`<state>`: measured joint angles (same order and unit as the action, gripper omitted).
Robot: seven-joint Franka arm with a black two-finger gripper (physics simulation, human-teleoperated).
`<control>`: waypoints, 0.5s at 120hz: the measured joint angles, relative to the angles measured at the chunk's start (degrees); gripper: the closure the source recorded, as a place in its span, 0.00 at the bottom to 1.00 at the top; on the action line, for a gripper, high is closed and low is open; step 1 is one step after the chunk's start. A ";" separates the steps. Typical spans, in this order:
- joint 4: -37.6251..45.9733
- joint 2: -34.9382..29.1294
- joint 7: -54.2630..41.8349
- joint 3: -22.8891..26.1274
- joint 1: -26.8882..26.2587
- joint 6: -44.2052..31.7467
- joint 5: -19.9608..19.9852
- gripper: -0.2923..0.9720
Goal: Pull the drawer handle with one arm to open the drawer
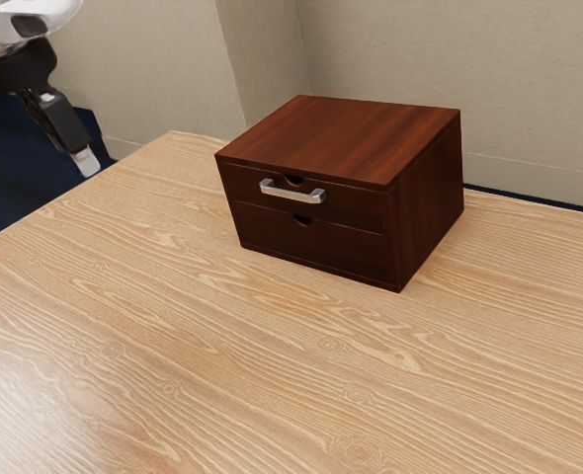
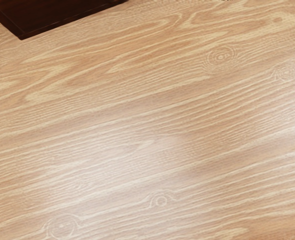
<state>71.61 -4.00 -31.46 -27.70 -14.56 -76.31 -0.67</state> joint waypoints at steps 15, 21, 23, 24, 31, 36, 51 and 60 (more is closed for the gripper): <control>0.32 0.51 -3.60 -0.19 -4.31 0.51 -0.39 0.23; 0.63 0.73 -4.87 0.03 -3.01 0.81 -0.21 0.23; 0.49 1.27 -5.26 0.19 -2.30 0.89 -0.17 0.23; 0.44 1.48 -5.45 0.27 -2.03 0.92 -0.13 0.23; 0.25 1.32 -6.76 0.70 -1.59 1.18 0.08 0.23; 0.83 -0.14 -7.65 0.76 -2.69 1.47 0.34 0.23; 9.71 -7.45 -11.91 1.70 -5.52 3.19 -0.18 0.23; 13.89 -6.03 -17.93 2.05 -5.08 -0.14 -2.76 0.23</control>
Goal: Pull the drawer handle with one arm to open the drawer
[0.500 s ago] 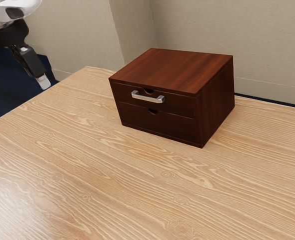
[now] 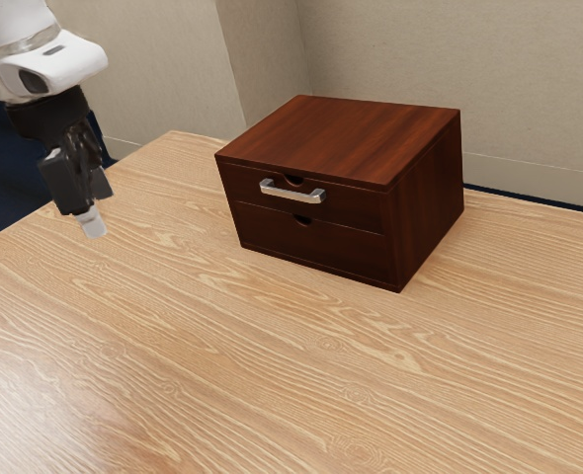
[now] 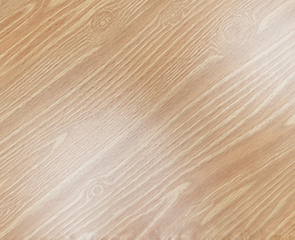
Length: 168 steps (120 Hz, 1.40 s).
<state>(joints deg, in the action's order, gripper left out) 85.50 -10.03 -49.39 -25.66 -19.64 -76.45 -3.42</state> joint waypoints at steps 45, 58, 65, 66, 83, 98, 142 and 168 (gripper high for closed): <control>-19.48 28.50 -21.59 -0.11 3.64 -16.19 0.50 0.23; -19.62 31.96 -25.58 -0.30 7.06 -20.47 8.14 0.27; -19.55 32.42 -27.72 -0.34 7.99 -22.26 11.60 0.29; -19.55 32.46 -28.01 -0.34 8.04 -22.51 11.97 0.30; -15.08 31.24 -32.65 -0.75 4.99 -29.97 12.02 0.43; -12.74 31.20 -36.00 -0.99 4.40 -36.30 10.71 0.50; -11.74 32.95 -42.37 -1.55 5.96 -42.75 13.43 0.62; -11.73 34.86 -44.69 -1.66 6.80 -43.59 16.01 0.63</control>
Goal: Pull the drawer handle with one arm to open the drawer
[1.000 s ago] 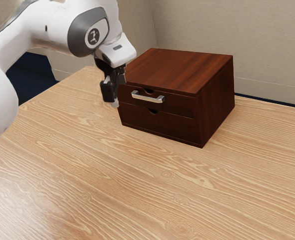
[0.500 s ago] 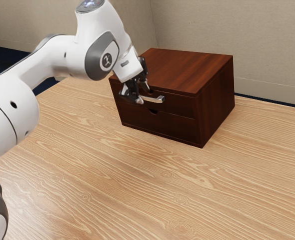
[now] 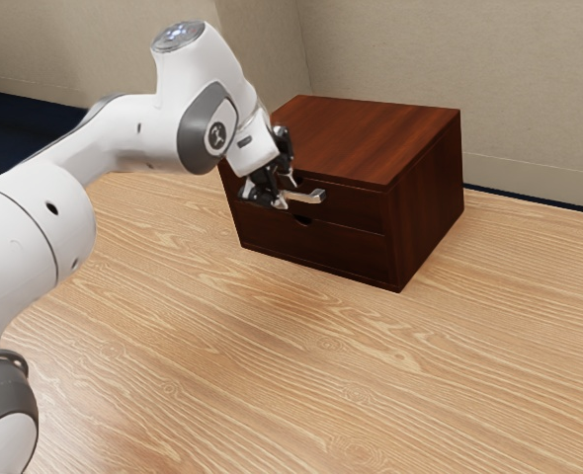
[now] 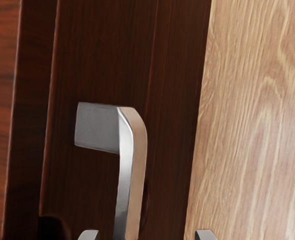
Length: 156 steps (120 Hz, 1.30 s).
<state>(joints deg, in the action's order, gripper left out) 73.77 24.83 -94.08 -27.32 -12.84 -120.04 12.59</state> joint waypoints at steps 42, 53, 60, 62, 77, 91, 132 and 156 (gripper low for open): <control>5.02 -1.73 -2.33 -3.22 -4.94 -0.49 1.31 0.80; 6.91 -3.10 -2.69 -5.31 -7.19 -0.51 1.09 0.86; 8.13 -3.72 -2.90 -6.88 -8.81 -0.59 1.05 0.85; 8.45 -3.91 -2.95 -7.13 -9.08 -0.63 1.05 0.85; 12.32 -7.04 -2.81 -8.14 -10.65 -0.72 0.92 0.85; 16.85 -10.99 -2.32 -8.06 -11.19 -0.77 0.84 0.81; 27.50 -21.99 -0.77 -7.39 -12.14 -0.52 -3.05 0.83; 32.27 -26.42 0.15 -7.71 -13.13 -1.06 -5.12 0.86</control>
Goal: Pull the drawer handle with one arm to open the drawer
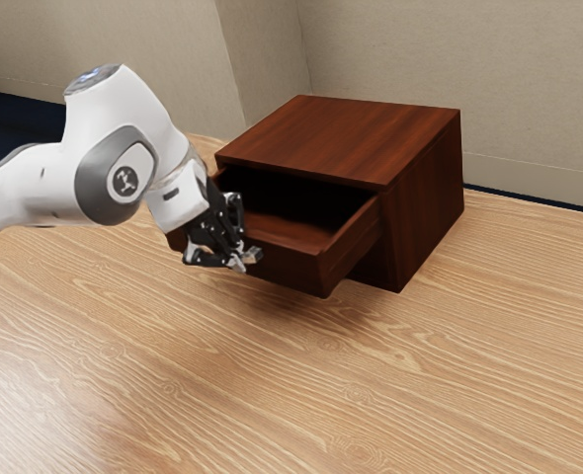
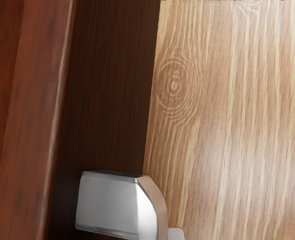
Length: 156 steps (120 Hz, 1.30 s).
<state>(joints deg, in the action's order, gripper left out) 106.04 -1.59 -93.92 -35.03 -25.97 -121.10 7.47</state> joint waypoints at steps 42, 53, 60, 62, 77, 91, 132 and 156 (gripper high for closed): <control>5.48 -6.72 5.50 0.01 -1.97 -0.14 -14.53 0.84; 6.16 -7.10 6.97 0.08 -2.02 -0.14 -15.81 0.84; 6.75 -7.72 7.80 0.07 -2.07 -0.07 -16.24 0.80; 6.86 -7.84 8.03 0.06 -2.07 -0.06 -16.34 0.80; 7.14 -8.13 9.52 0.26 -1.89 0.05 -16.74 0.77; 7.12 -8.62 10.65 0.74 -1.62 0.14 -16.81 0.76; -9.27 -9.47 14.12 5.03 -0.74 10.79 -16.50 0.70; -30.85 -2.60 21.68 17.42 20.52 34.39 -9.87 0.41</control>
<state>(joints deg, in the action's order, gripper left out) 75.19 -4.19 -72.25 -17.62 -5.45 -86.72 -2.40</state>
